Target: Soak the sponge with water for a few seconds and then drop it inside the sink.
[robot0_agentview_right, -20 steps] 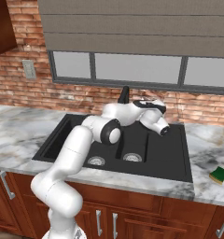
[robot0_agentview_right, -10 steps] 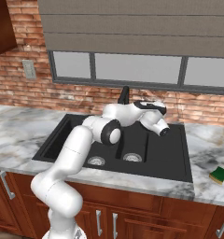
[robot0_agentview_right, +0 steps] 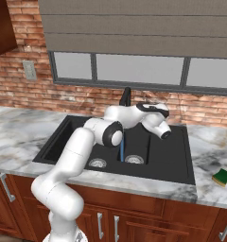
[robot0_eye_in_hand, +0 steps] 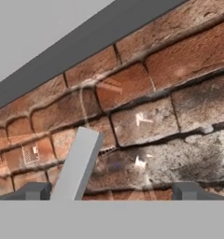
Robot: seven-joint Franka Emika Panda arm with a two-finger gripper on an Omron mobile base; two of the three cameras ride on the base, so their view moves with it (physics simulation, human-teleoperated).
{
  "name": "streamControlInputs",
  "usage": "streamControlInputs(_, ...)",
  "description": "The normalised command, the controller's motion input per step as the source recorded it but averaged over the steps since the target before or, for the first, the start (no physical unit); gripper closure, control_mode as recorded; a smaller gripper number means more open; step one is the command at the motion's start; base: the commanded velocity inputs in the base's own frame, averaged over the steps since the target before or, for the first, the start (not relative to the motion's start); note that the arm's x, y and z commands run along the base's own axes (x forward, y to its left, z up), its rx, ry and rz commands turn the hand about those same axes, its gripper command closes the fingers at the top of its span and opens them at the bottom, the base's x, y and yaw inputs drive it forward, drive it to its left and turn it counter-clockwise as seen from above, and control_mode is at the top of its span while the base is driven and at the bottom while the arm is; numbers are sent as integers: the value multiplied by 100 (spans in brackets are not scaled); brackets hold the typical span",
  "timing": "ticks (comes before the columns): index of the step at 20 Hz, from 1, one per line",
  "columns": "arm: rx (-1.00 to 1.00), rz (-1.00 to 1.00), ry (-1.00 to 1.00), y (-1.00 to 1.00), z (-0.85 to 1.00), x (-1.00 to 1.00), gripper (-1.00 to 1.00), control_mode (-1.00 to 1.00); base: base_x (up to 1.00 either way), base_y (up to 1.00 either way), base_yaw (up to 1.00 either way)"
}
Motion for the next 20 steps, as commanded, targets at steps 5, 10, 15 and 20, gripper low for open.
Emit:
streamControlInputs(5, 4, -3, 0, -37, -28, 0, -100, -100, 0, 0, 0)
streamControlInputs(10, 4, -1, 0, -29, 0, 0, -100, -100, 0, 0, 0)
streamControlInputs(15, 7, 0, -1, -23, 8, 0, -100, -100, 0, 0, 0)
streamControlInputs(20, 11, 0, -1, -26, 9, 0, -100, -100, 0, 0, 0)
